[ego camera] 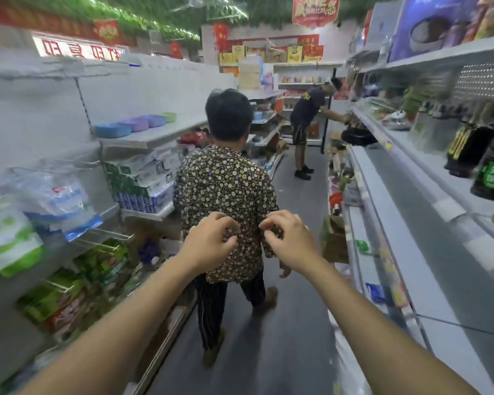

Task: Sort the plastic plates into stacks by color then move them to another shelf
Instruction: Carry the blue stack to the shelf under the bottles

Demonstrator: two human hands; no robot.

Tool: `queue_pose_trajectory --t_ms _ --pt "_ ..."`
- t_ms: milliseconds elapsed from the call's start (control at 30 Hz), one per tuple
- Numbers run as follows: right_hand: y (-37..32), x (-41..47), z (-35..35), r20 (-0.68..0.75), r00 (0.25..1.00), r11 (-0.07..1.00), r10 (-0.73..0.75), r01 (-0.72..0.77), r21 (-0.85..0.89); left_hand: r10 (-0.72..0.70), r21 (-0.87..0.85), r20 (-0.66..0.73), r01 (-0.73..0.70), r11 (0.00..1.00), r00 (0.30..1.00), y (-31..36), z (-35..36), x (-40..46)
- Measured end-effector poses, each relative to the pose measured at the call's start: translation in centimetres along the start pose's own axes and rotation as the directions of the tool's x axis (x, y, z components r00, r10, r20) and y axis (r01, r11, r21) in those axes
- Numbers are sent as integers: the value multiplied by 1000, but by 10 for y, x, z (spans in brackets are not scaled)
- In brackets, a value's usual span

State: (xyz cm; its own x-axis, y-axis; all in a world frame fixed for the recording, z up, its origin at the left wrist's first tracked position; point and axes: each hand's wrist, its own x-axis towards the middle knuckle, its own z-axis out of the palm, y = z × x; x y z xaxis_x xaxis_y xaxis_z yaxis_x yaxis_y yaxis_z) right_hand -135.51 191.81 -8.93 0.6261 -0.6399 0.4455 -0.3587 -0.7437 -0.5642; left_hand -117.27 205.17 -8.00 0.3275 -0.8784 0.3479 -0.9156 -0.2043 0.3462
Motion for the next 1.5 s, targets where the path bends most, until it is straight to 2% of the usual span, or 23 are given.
queue_pose_trajectory --t_ms 233,333,467,700,833,1000,1200,1367,1500 --pt "-43 128 42 103 980 985 -168 170 -14 -28 -2 -75 28 1000 997 -72 -57 78" --pt "-56 191 68 101 971 975 -216 219 -19 -10 36 -93 13 999 996 -110 -75 122" --pt "-67 277 100 110 961 966 -253 258 -35 -5 64 -96 11 998 995 -163 -95 188" --pt "-63 407 150 128 944 952 -305 303 34 5 148 -122 13 989 993 -229 -117 287" --pt "-53 480 179 135 924 933 -358 350 81 -37 172 -139 61 983 990 -270 -115 346" --pt "-31 577 214 171 886 902 -431 420 99 -152 216 -181 190 958 972 -316 -106 417" --pt "-23 686 263 265 783 827 -562 531 183 -324 228 -286 392 891 902 -371 -106 471" --pt "-45 750 321 321 690 761 -648 588 273 -476 208 -363 568 796 801 -431 -117 488" --pt "-67 791 372 372 598 704 -710 624 339 -587 196 -435 708 678 683 -488 -132 490"
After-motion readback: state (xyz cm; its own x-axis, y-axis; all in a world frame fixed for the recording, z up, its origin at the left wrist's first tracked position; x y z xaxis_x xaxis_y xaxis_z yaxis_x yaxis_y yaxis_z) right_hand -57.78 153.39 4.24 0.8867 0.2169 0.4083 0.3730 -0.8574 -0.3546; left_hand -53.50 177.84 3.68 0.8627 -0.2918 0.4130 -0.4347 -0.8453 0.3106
